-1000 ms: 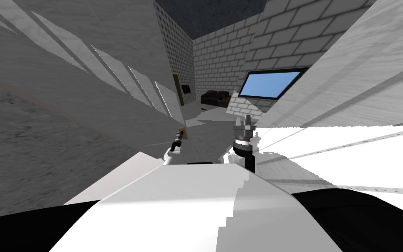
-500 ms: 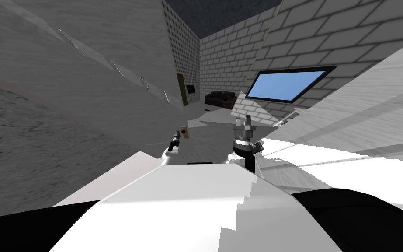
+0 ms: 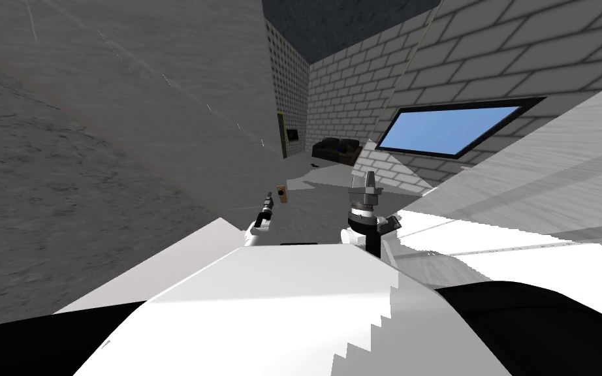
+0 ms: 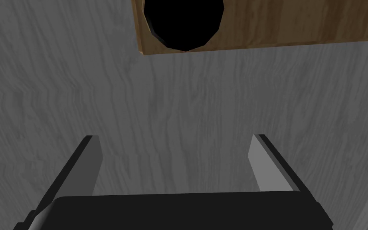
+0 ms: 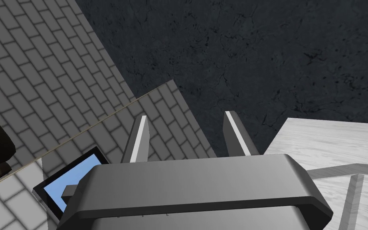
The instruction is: Push the door open
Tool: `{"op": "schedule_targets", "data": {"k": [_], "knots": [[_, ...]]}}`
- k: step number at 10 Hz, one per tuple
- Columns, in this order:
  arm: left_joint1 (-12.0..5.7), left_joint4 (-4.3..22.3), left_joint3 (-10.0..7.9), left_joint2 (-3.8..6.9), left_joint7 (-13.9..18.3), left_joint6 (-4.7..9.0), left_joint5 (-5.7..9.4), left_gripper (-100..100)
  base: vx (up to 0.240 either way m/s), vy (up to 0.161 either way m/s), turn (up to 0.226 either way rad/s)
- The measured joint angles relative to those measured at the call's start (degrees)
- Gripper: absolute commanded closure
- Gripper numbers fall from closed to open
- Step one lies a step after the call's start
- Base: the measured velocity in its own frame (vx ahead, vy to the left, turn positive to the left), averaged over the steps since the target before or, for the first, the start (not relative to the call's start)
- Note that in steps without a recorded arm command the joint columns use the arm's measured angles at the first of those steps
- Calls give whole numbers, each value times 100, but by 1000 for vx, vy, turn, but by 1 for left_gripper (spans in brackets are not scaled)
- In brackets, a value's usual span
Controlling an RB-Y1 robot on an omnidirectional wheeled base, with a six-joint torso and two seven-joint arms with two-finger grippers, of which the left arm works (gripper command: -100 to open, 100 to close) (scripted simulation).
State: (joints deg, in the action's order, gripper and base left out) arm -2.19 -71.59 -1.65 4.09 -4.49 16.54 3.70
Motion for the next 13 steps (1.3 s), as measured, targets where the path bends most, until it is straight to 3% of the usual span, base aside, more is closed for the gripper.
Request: {"op": "schedule_targets", "data": {"k": [2,3,4,7,9,11,13], "knots": [[125,-203,267,16,-93,-95,115,-100,-13,-5,207],[193,-236,408,-4,-158,-79,167,-100,-16,-4,213],[144,-101,531,-17,-219,3,229,-100,-16,-2,184],[341,-335,952,-175,-473,-34,371,-100,-20,-3,211],[427,-342,1232,-243,-602,24,480,-100,-23,-9,172],[615,-615,1497,-335,-739,-81,570,-100,-22,-9,196],[650,-625,1711,-408,-843,-55,664,-100,-28,-10,178]]}}
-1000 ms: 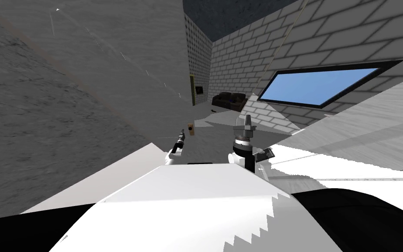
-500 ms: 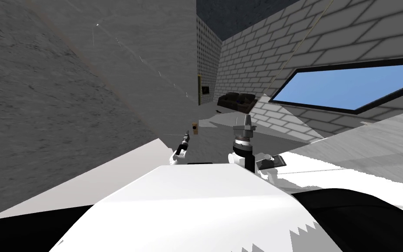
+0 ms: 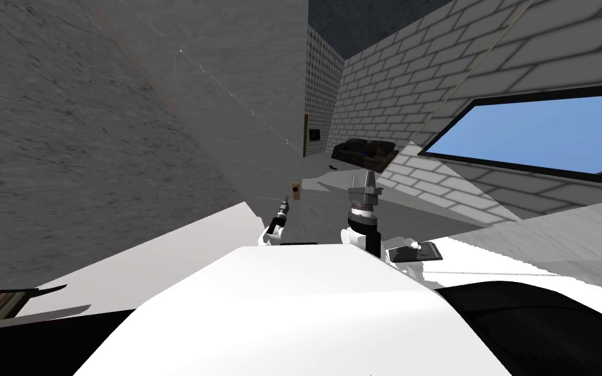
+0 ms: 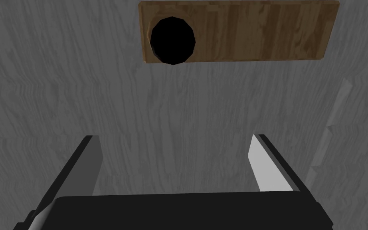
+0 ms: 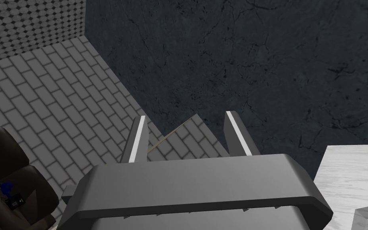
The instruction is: Push the door open
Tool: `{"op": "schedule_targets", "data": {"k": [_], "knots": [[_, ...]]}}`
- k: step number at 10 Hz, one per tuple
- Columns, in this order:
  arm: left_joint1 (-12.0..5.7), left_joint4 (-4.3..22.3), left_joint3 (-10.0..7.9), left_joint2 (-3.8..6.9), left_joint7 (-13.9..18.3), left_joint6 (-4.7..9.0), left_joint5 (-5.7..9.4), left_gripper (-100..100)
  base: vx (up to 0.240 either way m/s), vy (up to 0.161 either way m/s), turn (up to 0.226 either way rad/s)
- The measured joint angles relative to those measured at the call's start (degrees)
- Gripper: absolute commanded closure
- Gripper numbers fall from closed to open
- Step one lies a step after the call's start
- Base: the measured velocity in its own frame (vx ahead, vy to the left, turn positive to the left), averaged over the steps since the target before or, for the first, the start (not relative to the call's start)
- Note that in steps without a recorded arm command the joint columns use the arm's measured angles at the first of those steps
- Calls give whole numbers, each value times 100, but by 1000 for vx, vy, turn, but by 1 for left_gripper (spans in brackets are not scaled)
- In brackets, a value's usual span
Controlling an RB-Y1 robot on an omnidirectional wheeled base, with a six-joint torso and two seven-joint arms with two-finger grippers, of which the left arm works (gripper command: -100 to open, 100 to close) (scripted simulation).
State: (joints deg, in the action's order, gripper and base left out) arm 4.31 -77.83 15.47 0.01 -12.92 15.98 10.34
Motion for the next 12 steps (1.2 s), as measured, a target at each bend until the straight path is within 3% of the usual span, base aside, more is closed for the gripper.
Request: {"op": "schedule_targets", "data": {"k": [2,3,6,8,9,11,12], "knots": [[66,-89,230,-94,-106,-33,101,-100,-24,-16,63],[73,-94,242,-95,-113,-30,105,-100,82,-54,-26],[-15,19,184,110,-110,-9,92,-100,212,-58,-16],[-61,55,145,151,-97,-8,86,-100,238,-76,-18],[-102,98,117,118,-90,-6,82,-100,252,-74,-24],[-154,148,72,-46,-78,-4,73,-100,150,-53,-8],[-158,150,71,-57,-78,-3,72,100,-7,4,4]]}}
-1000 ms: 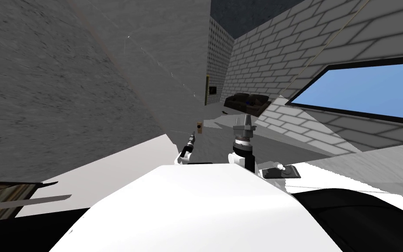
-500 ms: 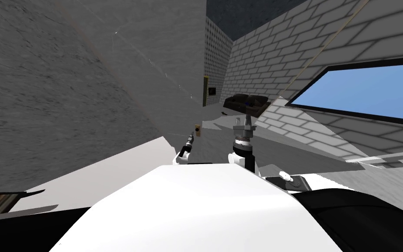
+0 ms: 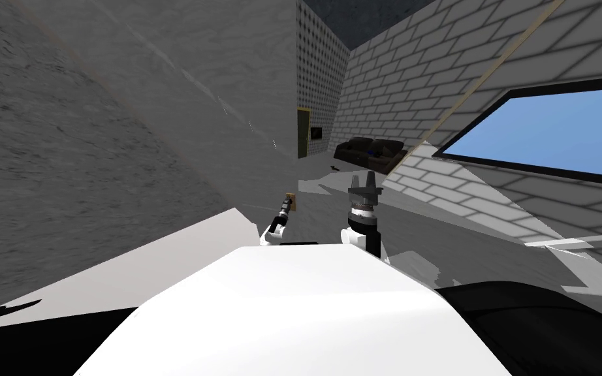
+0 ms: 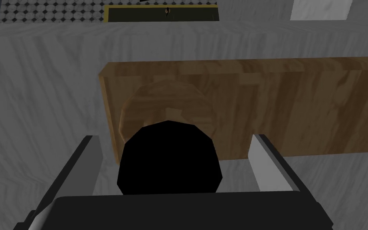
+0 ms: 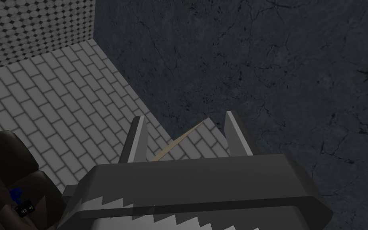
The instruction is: Push the door open
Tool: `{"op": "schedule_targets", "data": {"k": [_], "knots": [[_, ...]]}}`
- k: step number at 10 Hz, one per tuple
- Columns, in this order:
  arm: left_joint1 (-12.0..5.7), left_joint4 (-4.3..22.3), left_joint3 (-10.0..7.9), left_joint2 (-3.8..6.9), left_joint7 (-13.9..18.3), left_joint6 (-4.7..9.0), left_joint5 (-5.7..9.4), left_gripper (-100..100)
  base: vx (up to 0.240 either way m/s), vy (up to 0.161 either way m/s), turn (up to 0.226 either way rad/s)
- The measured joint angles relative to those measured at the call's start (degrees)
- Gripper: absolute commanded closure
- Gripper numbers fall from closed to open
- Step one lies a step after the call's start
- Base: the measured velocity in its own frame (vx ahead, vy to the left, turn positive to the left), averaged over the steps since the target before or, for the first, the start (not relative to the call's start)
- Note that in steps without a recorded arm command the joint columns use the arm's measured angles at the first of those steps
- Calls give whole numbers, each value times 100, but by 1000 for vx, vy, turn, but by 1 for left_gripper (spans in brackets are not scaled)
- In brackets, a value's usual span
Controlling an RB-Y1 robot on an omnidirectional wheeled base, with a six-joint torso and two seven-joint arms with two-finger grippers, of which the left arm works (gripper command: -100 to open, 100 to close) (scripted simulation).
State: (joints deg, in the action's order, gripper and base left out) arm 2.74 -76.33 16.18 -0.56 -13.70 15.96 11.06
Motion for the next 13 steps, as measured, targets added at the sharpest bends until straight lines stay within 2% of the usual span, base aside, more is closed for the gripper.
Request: {"op": "schedule_targets", "data": {"k": [6,7,8,11,13], "knots": [[15,12,4,17,-6,-11,-3,100,-1,-6,4],[45,12,-16,76,-10,-20,9,100,107,-133,82],[36,51,-53,149,2,9,30,100,126,-148,98],[19,50,-234,237,-11,24,80,100,168,-128,67],[-5,50,-370,155,-66,16,95,100,169,-122,71]]}}
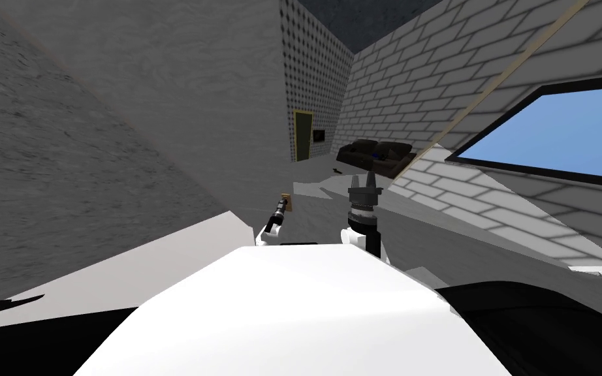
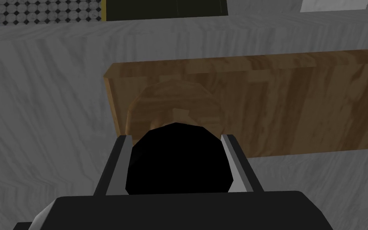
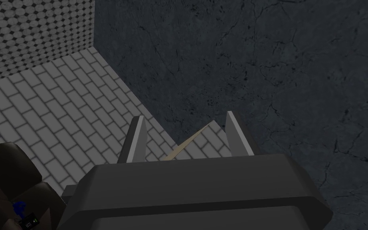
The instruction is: Push the door open
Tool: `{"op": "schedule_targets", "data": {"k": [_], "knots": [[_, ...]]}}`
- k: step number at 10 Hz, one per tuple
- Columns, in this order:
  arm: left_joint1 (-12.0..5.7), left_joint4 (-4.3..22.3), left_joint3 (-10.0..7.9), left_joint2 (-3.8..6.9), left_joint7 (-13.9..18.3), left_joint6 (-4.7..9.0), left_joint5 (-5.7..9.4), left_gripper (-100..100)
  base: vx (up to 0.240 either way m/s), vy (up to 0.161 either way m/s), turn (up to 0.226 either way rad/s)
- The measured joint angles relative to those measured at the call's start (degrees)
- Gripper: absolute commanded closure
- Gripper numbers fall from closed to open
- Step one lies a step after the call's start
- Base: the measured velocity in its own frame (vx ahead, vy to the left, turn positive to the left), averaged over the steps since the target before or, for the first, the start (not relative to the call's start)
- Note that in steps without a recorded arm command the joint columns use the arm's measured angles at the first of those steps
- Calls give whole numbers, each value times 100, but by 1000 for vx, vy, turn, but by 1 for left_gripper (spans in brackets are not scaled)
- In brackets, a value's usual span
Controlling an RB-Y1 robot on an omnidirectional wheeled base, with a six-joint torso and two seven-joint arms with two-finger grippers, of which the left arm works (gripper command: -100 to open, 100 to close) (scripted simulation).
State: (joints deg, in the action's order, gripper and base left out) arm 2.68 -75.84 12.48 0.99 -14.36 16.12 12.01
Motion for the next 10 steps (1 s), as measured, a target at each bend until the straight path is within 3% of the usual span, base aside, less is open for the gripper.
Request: {"op": "schedule_targets", "data": {"k": [2,5,6,8,10], "knots": [[20,-57,-115,-14,0,18,36,100,158,-138,82],[66,-104,-328,-194,-25,-6,86,100,123,-96,69],[56,-112,-347,-200,-23,6,91,100,132,-62,34],[96,-86,-415,-78,-42,27,113,100,165,-147,86],[83,-118,-555,-5,-73,-38,148,100,172,-83,60]]}}
